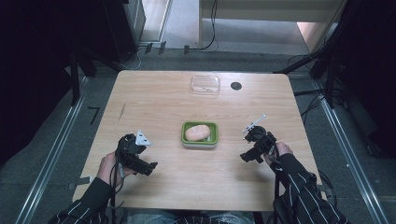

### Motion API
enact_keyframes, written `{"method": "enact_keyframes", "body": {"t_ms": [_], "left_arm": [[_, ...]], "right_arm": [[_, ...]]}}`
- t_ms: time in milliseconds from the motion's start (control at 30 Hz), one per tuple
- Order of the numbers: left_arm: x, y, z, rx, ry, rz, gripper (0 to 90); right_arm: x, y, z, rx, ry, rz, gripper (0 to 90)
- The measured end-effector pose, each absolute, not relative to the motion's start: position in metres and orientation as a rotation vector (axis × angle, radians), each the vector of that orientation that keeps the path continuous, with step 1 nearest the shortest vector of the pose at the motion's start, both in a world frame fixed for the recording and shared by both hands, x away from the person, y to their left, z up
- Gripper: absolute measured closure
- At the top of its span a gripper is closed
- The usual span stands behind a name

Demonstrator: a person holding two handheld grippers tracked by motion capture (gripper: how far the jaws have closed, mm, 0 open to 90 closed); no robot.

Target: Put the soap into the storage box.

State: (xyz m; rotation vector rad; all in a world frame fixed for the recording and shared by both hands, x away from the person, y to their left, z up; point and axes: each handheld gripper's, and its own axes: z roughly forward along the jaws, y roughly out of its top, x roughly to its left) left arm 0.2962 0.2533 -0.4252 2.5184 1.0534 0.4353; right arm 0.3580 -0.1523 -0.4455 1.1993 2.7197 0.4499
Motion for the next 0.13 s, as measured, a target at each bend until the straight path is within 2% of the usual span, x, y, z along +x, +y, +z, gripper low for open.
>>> {"method": "enact_keyframes", "body": {"t_ms": [133], "left_arm": [[0.2974,0.2553,-0.4257,2.515,1.064,0.435,2.9]], "right_arm": [[0.3581,-0.1524,-0.446,1.196,2.722,0.451,15.4]]}}
